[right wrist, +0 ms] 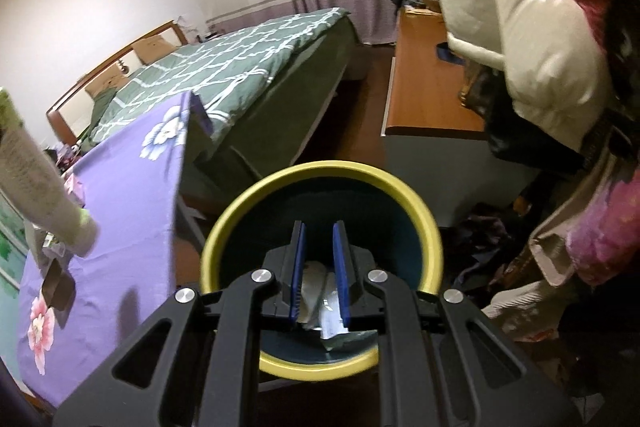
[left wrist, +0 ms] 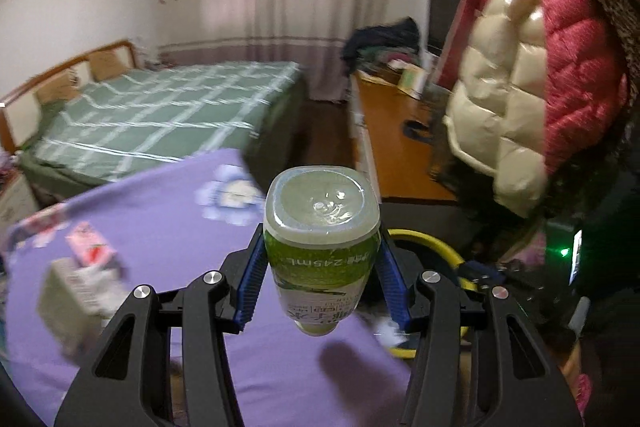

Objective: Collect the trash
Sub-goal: 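Carry the bottle over the bin and release it with the left gripper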

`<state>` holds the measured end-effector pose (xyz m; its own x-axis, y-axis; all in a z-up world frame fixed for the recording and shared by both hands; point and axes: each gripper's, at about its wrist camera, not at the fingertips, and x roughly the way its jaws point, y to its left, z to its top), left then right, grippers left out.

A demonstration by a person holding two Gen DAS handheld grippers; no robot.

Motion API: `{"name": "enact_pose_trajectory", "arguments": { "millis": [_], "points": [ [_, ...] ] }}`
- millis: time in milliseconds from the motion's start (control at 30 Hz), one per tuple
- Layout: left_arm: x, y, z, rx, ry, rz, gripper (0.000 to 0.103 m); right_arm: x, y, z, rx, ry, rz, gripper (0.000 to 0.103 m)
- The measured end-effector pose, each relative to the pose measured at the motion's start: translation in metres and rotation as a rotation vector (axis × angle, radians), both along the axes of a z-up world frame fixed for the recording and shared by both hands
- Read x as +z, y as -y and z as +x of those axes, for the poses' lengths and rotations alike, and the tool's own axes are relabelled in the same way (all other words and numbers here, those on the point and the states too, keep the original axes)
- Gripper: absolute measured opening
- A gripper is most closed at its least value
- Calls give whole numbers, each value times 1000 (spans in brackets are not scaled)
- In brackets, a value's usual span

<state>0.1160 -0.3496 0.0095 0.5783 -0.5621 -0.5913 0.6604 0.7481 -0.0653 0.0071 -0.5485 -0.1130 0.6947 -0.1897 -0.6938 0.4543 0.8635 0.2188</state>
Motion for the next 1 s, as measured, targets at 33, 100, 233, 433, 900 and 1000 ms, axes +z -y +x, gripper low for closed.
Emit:
{"name": "enact_pose_trajectory", "arguments": {
  "millis": [33, 100, 233, 433, 900, 1000],
  "points": [
    [-6, 15, 0, -20, -14, 2, 52, -2, 4, -3, -9, -3, 0, 14],
    [-16, 38, 2, -47, -29, 9, 52, -4, 9, -6, -20, -6, -1, 14],
    [-41, 86, 4, -96, -45, 39, 52, -6, 16, -11, -43, -13, -1, 14],
    [-77, 134, 5, -157, -90, 77, 52, -9, 20, -13, -67, -34, -9, 22],
    [-49, 61, 7, -39, -63, 11, 81, -5, 1, -7, -28, -38, -33, 29],
    [-36, 24, 5, 20, -35, -15, 87, -3, -8, -3, -6, -39, -38, 29]
  ]
}}
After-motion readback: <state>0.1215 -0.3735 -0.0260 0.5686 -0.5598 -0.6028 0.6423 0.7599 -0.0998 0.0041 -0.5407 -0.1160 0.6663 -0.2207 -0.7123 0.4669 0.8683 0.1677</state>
